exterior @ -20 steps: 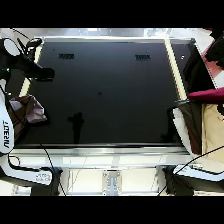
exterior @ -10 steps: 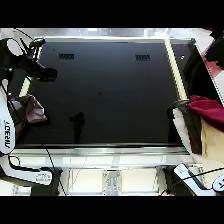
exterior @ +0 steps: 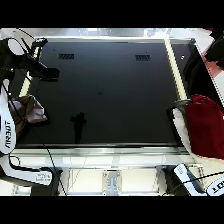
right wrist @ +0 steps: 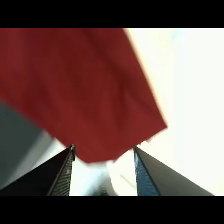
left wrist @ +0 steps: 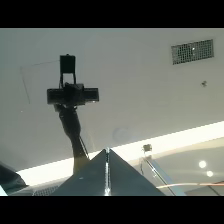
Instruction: Fold the shirts.
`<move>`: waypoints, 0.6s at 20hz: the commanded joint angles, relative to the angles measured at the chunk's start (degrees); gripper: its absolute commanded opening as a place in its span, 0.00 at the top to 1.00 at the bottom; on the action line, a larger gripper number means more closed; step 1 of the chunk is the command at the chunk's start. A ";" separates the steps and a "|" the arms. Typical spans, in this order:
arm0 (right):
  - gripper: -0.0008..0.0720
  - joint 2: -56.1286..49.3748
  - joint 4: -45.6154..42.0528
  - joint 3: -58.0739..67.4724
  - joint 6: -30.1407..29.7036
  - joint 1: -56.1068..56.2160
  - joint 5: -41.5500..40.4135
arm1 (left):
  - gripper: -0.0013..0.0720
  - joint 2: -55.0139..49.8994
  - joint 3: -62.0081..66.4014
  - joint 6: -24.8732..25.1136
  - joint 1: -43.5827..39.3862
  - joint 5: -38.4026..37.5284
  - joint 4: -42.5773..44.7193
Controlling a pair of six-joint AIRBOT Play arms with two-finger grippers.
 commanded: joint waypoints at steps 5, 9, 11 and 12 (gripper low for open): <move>0.45 -0.83 44.17 9.42 -8.81 16.06 -11.23 | 0.96 -0.15 -0.02 0.00 -0.02 0.00 -0.44; 0.45 -3.17 33.38 9.44 -11.34 36.22 -12.94 | 0.96 -0.15 -0.02 -3.78 -0.02 -0.02 -0.92; 0.45 -4.28 28.48 9.44 -11.32 41.64 -13.29 | 0.96 -0.15 -0.02 -7.69 -0.02 -0.02 -2.84; 0.45 -4.72 27.12 9.44 -11.28 43.12 -13.31 | 0.96 -0.15 -0.02 -7.69 -0.02 0.00 -2.82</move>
